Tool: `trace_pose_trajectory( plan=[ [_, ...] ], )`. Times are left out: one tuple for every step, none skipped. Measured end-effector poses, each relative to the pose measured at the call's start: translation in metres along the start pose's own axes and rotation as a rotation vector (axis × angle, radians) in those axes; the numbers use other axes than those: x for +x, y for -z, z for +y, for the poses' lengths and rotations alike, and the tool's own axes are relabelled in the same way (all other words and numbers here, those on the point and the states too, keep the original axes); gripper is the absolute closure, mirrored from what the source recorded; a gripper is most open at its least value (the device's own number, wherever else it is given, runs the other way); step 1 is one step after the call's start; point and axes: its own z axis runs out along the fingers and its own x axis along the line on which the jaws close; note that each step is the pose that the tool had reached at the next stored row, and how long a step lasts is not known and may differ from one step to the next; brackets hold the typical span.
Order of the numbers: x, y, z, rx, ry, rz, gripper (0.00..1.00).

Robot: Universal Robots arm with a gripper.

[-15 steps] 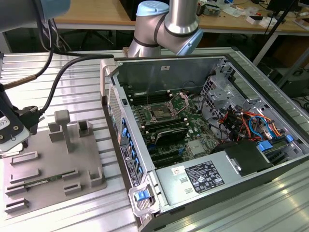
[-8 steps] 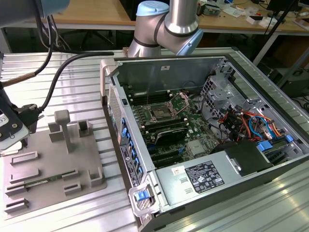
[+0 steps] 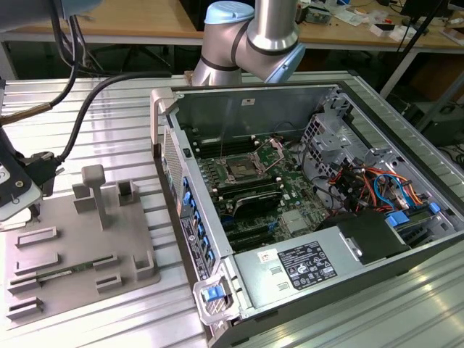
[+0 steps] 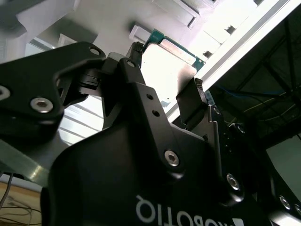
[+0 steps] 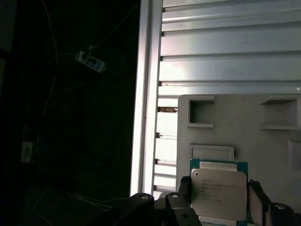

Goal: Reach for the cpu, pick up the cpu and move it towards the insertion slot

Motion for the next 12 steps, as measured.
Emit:
trace_pose_trajectory(
  plan=[
    [0.0,0.0013,0.0001,-0.0004,0.0,0.0,0.45],
    [0.0,0.0021,0.0001,-0.0006,0.0,0.0,0.45],
    [0.0,0.0032,0.0002,-0.0014,0.0,-0.0001,0.45],
    [0.0,0.0049,0.0003,-0.0024,0.0,-0.0001,0.45],
    [0.0,0.0056,0.0004,-0.0028,0.0,-0.0001,0.45],
    [0.0,0.0064,0.0004,-0.0033,0.0,-0.0001,0.45],
    [0.0001,0.0072,0.0004,-0.0041,0.0,-0.0002,0.45],
    [0.0001,0.0078,0.0005,-0.0047,0.0,-0.0002,0.45],
    [0.0001,0.0089,0.0006,-0.0057,0.0,-0.0001,0.45],
    [0.0001,0.0095,0.0006,-0.0063,0.0,-0.0002,0.45],
    [0.0001,0.0102,0.0006,-0.0069,0.0,-0.0003,0.45],
    [0.0001,0.0109,0.0006,-0.0075,0.0,-0.0003,0.45]
  ],
)
